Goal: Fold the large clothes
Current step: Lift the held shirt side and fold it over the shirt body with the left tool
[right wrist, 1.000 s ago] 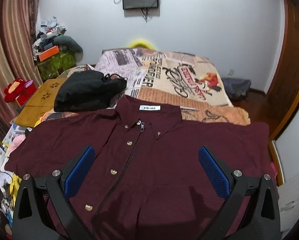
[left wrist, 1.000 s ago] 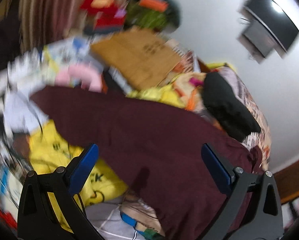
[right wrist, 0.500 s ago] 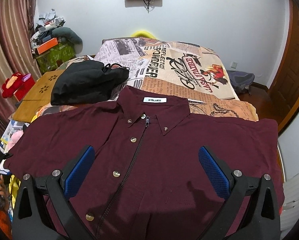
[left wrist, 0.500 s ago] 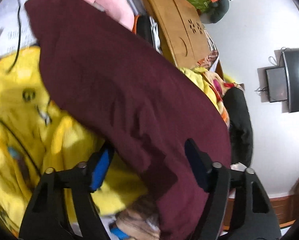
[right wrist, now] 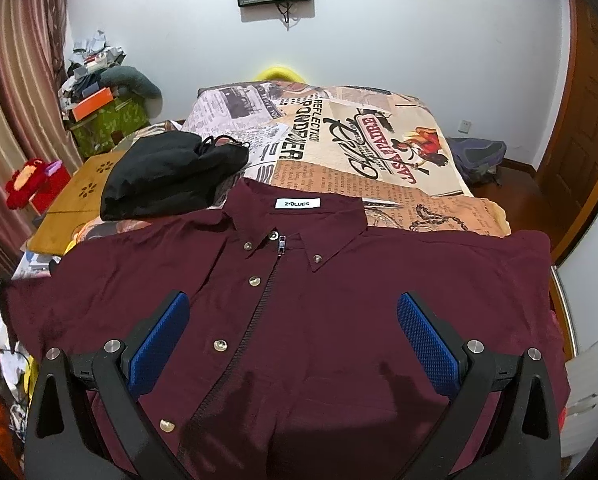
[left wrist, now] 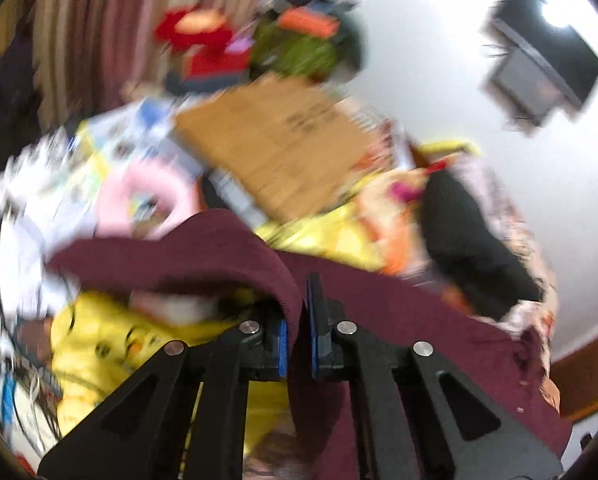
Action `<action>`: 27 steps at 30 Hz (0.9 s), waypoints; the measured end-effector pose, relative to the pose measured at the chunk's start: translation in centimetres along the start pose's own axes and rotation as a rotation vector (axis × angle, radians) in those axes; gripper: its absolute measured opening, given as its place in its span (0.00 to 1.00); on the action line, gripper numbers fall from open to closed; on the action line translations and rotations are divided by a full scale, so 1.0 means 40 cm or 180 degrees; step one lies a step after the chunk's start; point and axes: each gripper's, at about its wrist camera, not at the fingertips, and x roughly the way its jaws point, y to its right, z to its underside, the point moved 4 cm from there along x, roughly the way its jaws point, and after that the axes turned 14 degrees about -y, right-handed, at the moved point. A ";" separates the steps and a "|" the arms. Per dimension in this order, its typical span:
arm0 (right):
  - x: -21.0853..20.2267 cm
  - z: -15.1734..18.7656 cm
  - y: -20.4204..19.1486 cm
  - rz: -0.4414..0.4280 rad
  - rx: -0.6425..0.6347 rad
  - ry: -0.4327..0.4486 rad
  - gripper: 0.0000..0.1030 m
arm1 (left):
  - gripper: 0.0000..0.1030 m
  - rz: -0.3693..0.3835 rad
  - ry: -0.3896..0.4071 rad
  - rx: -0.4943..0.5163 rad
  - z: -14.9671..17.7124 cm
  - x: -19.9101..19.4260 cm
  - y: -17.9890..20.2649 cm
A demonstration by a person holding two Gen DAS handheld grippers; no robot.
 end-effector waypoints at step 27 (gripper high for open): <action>0.018 0.033 0.080 0.0062 -0.0515 -0.0076 1.00 | 0.19 0.0501 -0.1462 0.1792 0.462 0.142 0.551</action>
